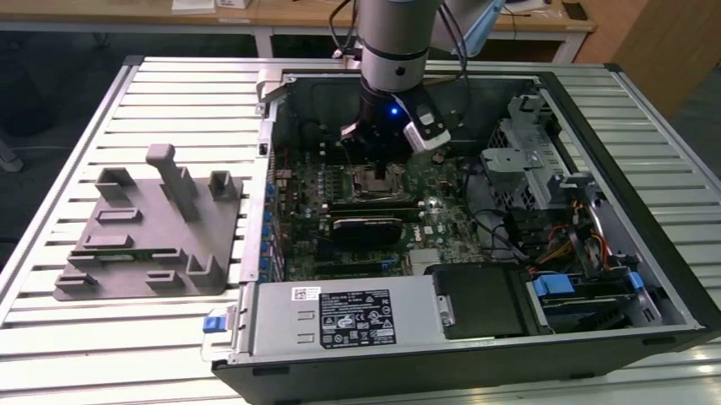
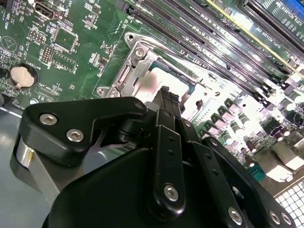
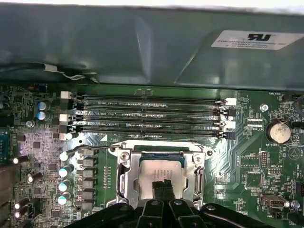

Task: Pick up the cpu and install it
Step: 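Close the cpu cover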

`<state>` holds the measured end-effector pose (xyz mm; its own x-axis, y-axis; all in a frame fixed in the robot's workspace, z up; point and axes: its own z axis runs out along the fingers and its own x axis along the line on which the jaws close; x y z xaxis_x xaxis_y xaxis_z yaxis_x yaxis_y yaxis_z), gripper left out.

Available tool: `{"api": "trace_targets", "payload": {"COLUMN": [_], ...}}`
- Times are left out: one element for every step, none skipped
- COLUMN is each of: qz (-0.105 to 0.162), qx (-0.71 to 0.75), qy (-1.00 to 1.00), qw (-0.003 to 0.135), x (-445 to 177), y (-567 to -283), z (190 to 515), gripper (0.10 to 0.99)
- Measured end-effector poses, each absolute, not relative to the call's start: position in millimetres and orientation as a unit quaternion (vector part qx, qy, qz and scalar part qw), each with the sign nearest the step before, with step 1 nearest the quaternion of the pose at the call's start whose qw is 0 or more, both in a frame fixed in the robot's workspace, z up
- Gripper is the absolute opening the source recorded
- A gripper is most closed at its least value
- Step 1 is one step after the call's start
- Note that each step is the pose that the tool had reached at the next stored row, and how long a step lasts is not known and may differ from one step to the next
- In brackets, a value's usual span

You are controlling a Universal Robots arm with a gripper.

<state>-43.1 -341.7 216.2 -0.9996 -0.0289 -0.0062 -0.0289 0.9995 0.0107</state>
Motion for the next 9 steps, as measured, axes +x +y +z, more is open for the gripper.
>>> {"api": "trace_targets", "payload": {"qz": [0.005,0.005,0.005,0.005,0.005,0.005,0.005,0.005,0.005], "qx": [-0.014,-0.014,-0.014,-0.014,-0.015,-0.014,-0.014,-0.014,-0.014], "qy": [1.000,1.000,1.000,1.000,1.000,1.000,1.000,1.000,1.000], "qw": [0.003,0.003,0.003,0.003,0.003,0.003,0.003,0.003,0.003], "x": [-43.6,-44.5,-45.7,-47.1,-48.7,-50.8,-53.2,-55.7,-58.0], "y": [-341.7,-341.7,-341.7,-341.8,-341.8,-341.8,-341.9,-341.8,-341.8], "z": [216.2,216.2,216.2,216.1,216.0,215.8,215.5,215.1,214.4], "gripper": [0.106,0.106,0.106,0.106,0.106,0.106,0.106,0.106,0.106]}}
